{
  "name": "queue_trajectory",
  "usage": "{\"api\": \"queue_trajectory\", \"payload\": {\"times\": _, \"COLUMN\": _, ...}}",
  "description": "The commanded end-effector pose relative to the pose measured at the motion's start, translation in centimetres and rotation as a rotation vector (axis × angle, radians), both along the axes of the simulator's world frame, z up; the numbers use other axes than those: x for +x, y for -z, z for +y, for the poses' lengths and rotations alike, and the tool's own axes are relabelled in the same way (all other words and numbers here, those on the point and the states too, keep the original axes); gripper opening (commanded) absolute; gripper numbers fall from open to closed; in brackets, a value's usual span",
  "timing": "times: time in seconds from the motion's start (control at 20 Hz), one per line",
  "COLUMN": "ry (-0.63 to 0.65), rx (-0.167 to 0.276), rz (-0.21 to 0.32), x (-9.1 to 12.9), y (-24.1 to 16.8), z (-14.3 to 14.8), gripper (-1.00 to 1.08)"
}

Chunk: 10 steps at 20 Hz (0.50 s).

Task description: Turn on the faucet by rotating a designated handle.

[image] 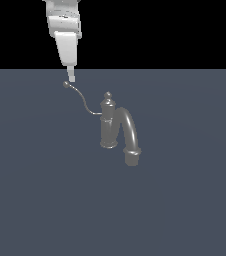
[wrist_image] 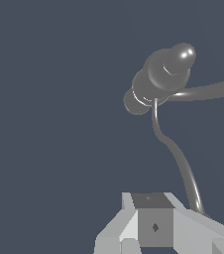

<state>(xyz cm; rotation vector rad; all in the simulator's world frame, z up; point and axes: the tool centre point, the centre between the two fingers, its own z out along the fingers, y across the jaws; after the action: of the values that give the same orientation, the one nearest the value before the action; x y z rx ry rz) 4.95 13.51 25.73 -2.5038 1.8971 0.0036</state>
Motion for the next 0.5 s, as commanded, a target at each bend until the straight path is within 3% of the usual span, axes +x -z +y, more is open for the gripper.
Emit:
{"api": "queue_trajectory", "payload": {"times": 0.0, "ry": 0.027, "rx": -0.001, "rz": -0.001, "x": 0.37, "y": 0.68, "z": 0.33, "gripper": -1.00}}
{"api": "queue_trajectory", "payload": {"times": 0.45, "ry": 0.054, "rx": -0.002, "rz": -0.002, "x": 0.72, "y": 1.47, "z": 0.68, "gripper": -1.00}}
